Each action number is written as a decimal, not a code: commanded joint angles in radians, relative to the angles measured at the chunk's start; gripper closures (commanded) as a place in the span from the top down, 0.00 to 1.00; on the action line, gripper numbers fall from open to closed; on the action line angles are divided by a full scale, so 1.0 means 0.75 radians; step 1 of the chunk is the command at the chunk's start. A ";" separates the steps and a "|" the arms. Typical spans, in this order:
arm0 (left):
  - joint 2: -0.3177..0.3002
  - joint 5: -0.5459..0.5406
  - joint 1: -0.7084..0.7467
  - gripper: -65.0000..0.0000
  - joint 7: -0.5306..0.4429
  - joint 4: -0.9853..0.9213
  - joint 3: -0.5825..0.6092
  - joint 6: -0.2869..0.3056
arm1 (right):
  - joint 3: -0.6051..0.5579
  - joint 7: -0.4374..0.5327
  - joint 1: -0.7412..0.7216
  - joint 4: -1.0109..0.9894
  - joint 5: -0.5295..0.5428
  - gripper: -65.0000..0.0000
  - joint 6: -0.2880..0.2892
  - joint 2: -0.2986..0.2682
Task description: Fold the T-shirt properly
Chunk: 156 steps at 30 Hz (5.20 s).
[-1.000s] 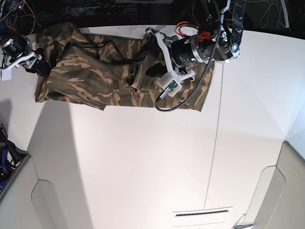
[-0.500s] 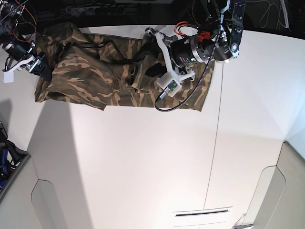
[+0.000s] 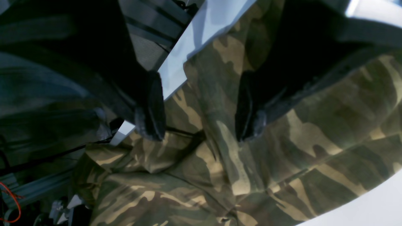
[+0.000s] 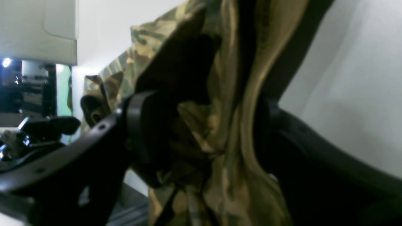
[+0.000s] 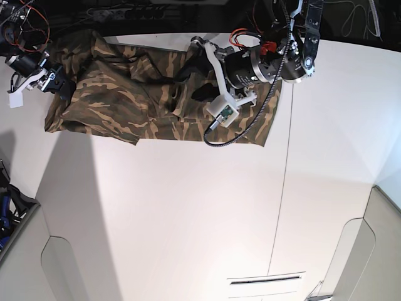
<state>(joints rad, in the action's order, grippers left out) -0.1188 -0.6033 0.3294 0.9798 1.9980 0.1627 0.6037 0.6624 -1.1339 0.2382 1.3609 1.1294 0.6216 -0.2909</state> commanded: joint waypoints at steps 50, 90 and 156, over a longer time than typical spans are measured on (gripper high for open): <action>0.000 -0.011 -0.007 0.59 -0.035 0.021 0.000 0.003 | -0.109 -0.205 0.013 0.535 0.257 0.00 0.019 0.020; -0.001 -0.006 0.009 0.59 -0.014 0.021 -0.001 0.003 | -0.196 0.148 0.001 0.219 -0.099 0.00 0.003 -0.158; -0.001 -0.071 0.011 0.59 -0.028 0.129 -0.001 0.003 | 0.065 0.223 -0.126 -0.056 -0.249 0.00 -0.022 -0.221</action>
<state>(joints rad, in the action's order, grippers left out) -0.1188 -0.6403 0.3405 0.9722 2.0747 0.1627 0.6033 0.6994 -0.9890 0.1558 1.3029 0.9192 0.6022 -0.4290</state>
